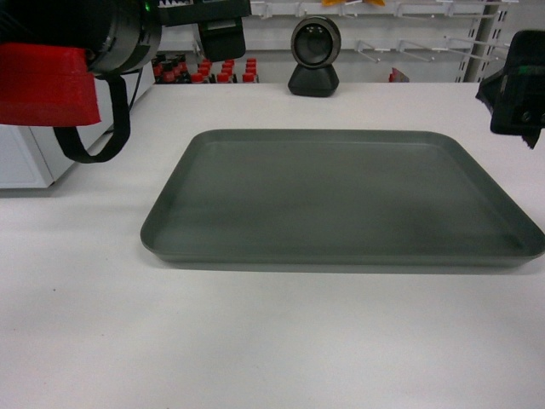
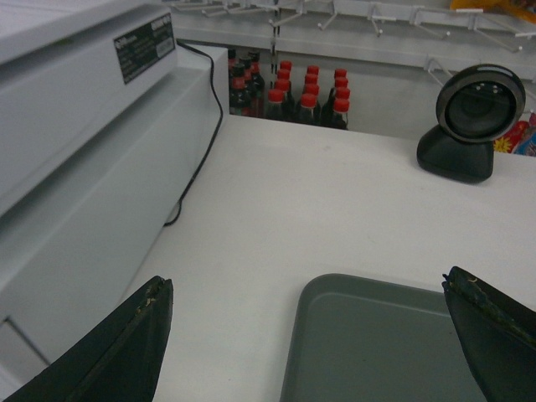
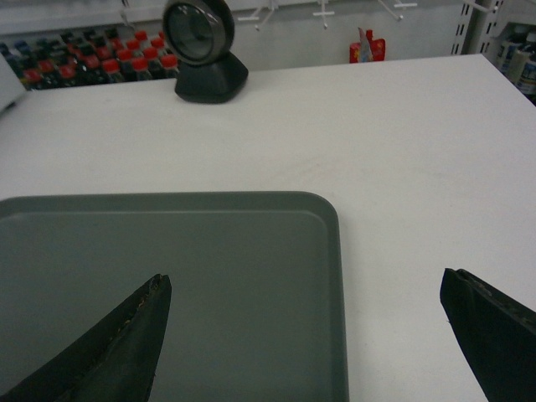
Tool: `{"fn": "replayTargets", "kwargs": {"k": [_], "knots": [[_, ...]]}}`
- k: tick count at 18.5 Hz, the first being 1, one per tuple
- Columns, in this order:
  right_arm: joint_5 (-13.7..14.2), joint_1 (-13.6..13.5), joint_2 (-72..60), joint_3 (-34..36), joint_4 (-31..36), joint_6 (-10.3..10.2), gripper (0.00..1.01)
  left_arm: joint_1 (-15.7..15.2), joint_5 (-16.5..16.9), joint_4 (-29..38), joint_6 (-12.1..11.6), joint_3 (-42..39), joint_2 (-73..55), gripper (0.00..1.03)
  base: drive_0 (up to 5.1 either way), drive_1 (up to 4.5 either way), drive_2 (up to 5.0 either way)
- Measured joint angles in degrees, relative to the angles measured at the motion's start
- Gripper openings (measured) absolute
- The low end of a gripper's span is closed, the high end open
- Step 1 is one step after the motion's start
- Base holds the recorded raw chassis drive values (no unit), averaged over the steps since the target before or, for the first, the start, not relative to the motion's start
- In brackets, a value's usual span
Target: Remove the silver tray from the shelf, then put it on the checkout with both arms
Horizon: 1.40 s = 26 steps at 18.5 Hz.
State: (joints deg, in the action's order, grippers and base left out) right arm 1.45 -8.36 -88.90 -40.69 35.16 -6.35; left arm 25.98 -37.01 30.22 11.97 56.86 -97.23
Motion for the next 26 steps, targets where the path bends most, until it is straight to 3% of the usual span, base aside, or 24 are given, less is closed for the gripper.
{"fn": "replayTargets", "kwargs": {"k": [3,7,8,9,11,16,17,21,22,23,24,26], "knots": [[0.0,-1.7,8.4,4.3,-0.3,-2.8,0.98,0.1,-2.9,0.7,-1.5,-4.5,5.3,0.98,0.0,0.0,0.0],[0.9,-2.8,14.1,6.0,-1.0,-4.3,0.98,-0.1,-5.2,0.8,-1.9,-7.8,9.2,0.98,0.0,0.0,0.0],[5.3,-3.5,15.1,7.8,4.4,-2.8,0.92,-1.2,-1.6,5.8,-3.5,-9.9,10.5,0.93,0.0,0.0,0.0],[8.2,-3.5,17.3,10.3,5.7,-0.2,0.83,-2.7,6.0,10.1,-5.7,-13.7,13.3,0.84,0.0,0.0,0.0],[8.9,-1.7,25.5,17.2,2.8,4.1,0.59,-7.5,16.8,15.1,-9.6,-24.8,21.3,0.61,0.0,0.0,0.0],[5.5,1.9,36.3,27.3,3.4,5.6,0.05,-14.1,24.9,16.7,-10.9,-39.7,32.5,0.08,0.0,0.0,0.0],[5.1,2.4,37.4,28.5,3.2,6.0,0.01,-14.9,25.7,16.7,-10.9,-41.0,34.1,0.01,0.0,0.0,0.0],[3.4,3.2,41.4,30.9,2.6,6.0,0.02,-17.0,27.6,16.0,-11.0,-44.7,38.4,0.01,0.0,0.0,0.0],[2.6,4.0,43.1,31.8,1.9,6.0,0.02,-17.7,28.4,15.2,-11.0,-46.0,40.2,0.01,0.0,0.0,0.0],[-0.7,7.2,44.9,33.1,0.9,6.0,0.02,-18.4,29.3,14.4,-11.0,-47.3,42.2,0.01,0.0,0.0,0.0],[-0.8,8.5,46.4,34.0,0.0,6.0,0.02,-19.2,30.0,13.5,-11.0,-48.6,44.5,0.01,0.0,0.0,0.0],[-1.4,8.3,50.1,35.5,-1.9,6.0,0.02,-20.3,31.3,11.4,-11.0,-50.4,48.5,0.01,0.0,0.0,0.0]]}}
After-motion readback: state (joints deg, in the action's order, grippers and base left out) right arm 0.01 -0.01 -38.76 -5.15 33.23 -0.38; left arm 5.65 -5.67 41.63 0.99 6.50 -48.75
